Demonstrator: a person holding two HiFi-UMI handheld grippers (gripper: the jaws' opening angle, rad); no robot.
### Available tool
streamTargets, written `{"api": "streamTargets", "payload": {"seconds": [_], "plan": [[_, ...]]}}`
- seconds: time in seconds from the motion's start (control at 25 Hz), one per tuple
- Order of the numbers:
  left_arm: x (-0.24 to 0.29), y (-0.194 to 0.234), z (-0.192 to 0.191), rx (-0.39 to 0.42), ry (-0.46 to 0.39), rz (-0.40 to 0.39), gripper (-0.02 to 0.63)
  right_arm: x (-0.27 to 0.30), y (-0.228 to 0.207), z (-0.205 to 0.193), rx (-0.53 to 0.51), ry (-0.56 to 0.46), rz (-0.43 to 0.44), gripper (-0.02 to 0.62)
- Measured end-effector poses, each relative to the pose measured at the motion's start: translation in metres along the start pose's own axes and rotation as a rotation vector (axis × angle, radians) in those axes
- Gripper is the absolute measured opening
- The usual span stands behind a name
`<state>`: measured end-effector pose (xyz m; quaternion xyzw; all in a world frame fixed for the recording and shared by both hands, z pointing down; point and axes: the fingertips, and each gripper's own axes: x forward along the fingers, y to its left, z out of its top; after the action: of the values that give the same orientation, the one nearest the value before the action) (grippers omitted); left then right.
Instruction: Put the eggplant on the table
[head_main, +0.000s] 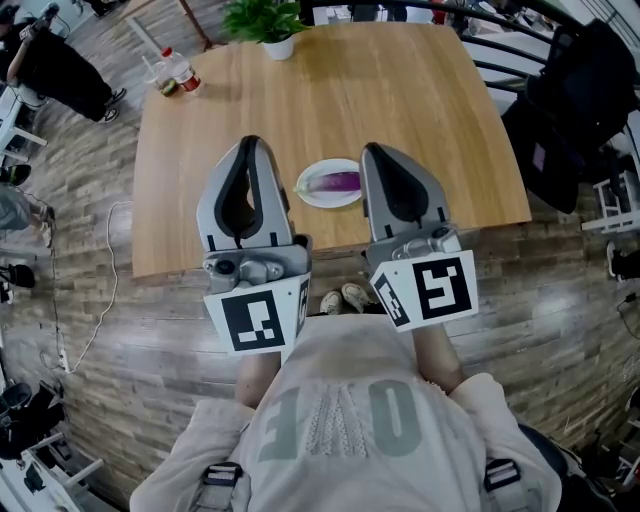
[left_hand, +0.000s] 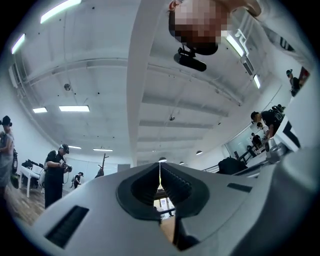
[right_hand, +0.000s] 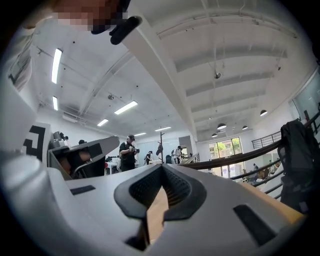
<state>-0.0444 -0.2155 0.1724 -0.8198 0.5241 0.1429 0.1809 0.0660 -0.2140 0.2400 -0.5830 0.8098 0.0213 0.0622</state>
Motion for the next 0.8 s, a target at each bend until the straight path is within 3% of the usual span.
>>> {"api": "streamTargets", "payload": {"seconds": [0.36, 0.8], "plan": [[0.001, -0.01, -0.011, 0.031, 0.07, -0.022, 0.013, -0.002, 0.002, 0.002, -0.032, 0.01, -0.011, 0.018], [0.0, -0.01, -0.017, 0.012, 0.084, -0.041, 0.012, -0.002, 0.008, -0.001, -0.038, 0.018, -0.008, 0.018]]}}
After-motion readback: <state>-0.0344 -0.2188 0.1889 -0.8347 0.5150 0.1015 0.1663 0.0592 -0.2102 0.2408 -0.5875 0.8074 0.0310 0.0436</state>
